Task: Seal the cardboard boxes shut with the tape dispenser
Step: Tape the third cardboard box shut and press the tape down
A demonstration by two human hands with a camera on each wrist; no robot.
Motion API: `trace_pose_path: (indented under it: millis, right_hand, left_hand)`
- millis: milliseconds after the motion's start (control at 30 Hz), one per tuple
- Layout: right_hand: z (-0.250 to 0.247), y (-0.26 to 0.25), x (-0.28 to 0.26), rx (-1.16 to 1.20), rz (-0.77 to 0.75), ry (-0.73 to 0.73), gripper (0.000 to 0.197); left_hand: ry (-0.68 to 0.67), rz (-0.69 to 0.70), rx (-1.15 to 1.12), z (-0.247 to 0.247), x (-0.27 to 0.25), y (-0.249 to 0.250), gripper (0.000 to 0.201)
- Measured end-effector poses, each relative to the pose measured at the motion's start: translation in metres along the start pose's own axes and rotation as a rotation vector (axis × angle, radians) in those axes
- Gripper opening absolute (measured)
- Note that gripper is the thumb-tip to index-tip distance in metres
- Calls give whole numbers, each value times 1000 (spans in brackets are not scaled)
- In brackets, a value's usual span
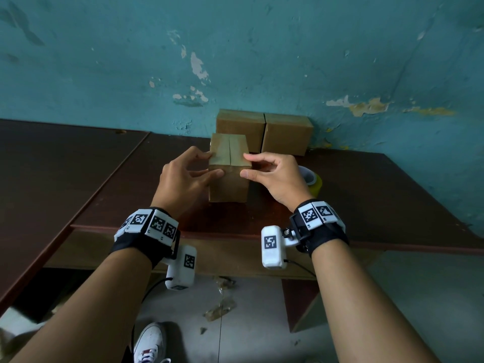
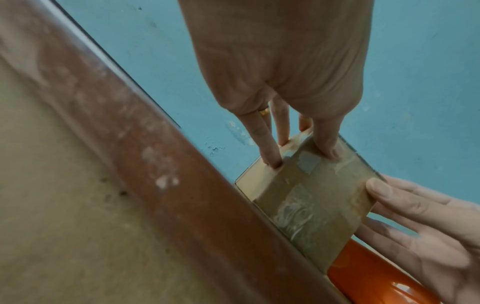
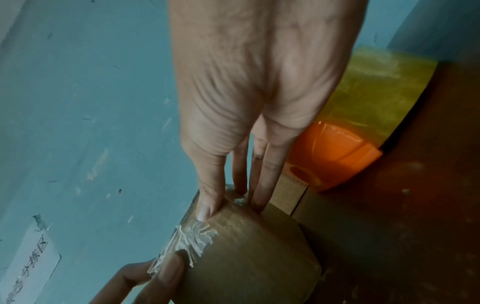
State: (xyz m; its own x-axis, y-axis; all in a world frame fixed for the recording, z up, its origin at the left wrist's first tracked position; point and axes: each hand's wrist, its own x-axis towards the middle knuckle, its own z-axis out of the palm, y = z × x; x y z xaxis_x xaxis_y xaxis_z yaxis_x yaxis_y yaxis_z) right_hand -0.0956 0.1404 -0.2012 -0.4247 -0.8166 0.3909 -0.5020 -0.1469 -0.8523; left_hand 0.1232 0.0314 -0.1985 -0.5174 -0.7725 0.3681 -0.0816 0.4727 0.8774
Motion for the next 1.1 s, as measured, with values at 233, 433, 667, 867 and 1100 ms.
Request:
trace_pose_path:
  millis: [233,433,667,867,1100]
  right_hand:
    - [-2,-4,-1,26,15,-19,45]
    - [1,-1,3,77,40,-1,39]
    - [3,-7,0,-3,18,34,52]
    - [6,-8,1,-28,27,74,61]
    - [7,-11,0,-84,31,96,52]
  left_hand:
    - [-2,-3,-12,0,1,-2,35]
    - [18,-14,3,-1,3,-3,28]
    - [88,-20,102,7,2,-4,42]
    - [144,-17,199,14,3,-1,41]
    - [235,90,392,23,-3,9,51]
